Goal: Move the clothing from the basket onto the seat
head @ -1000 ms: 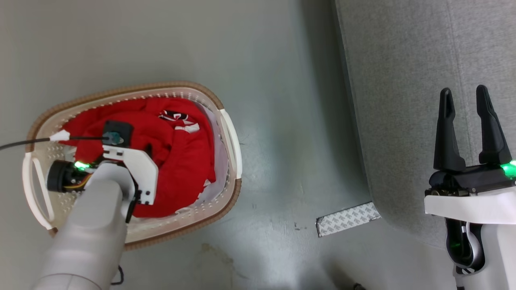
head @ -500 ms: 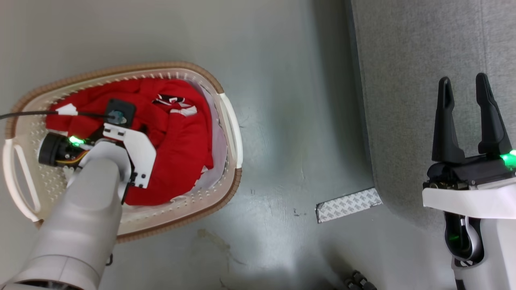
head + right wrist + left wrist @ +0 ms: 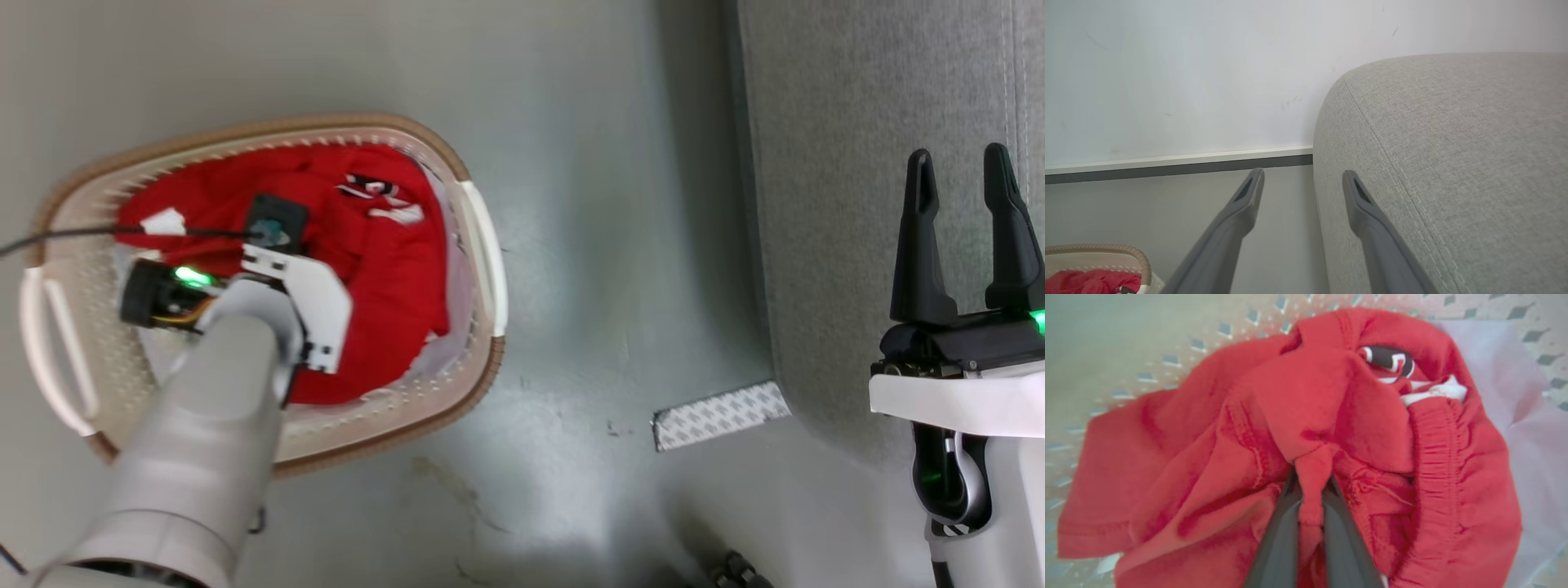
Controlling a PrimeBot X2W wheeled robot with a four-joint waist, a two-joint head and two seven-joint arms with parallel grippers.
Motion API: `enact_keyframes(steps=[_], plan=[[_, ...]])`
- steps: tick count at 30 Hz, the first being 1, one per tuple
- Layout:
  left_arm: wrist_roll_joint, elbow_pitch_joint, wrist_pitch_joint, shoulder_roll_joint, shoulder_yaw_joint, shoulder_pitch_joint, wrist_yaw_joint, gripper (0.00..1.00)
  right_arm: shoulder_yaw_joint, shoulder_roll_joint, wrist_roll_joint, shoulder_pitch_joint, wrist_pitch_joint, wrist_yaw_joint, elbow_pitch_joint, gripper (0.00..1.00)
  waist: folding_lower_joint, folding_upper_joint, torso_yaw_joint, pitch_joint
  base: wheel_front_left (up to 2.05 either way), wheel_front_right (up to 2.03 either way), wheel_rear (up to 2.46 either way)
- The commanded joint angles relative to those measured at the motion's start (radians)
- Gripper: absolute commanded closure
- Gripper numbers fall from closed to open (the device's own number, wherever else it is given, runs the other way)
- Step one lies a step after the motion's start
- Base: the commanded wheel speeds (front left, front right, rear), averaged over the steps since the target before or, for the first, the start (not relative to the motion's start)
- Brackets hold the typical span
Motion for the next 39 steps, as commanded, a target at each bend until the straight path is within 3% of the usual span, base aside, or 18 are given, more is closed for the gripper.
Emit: enact_keyframes(steps=[1,10,20,30,39], plan=[[-0.007,-0.002,-0.015,-0.010,0.003,0.009,-0.007,1.00,-0.006,0.000,-0.010,0.009,-0.003,-0.002,0.005,0.00,-0.0001,0.0000,0.023,-0.029,0.00,0.00,0.00],[-0.078,0.000,-0.119,-0.086,0.016,0.115,-0.048,1.00,-0.058,0.000,-0.060,0.091,-0.003,-0.002,0.034,0.00,-0.0001,0.0000,0.115,-0.232,0.00,0.00,0.00],[-0.176,-0.096,-0.183,-0.105,0.023,0.262,-0.079,1.00,-0.099,-0.003,-0.098,0.205,-0.003,-0.002,0.054,0.00,-0.0001,0.0000,0.174,-0.445,0.00,0.00,0.00],[-0.272,-0.454,-0.186,-0.105,0.052,0.500,-0.064,1.00,-0.116,-0.038,-0.103,0.310,-0.003,-0.002,0.065,0.00,-0.0001,0.0000,0.218,-0.615,0.00,0.00,0.00],[-0.298,-0.748,-0.187,-0.105,0.112,0.750,-0.080,1.00,-0.123,-0.067,-0.106,0.409,-0.003,-0.002,0.083,0.00,-0.0001,0.0000,0.247,-0.764,0.00,0.00,0.00]])
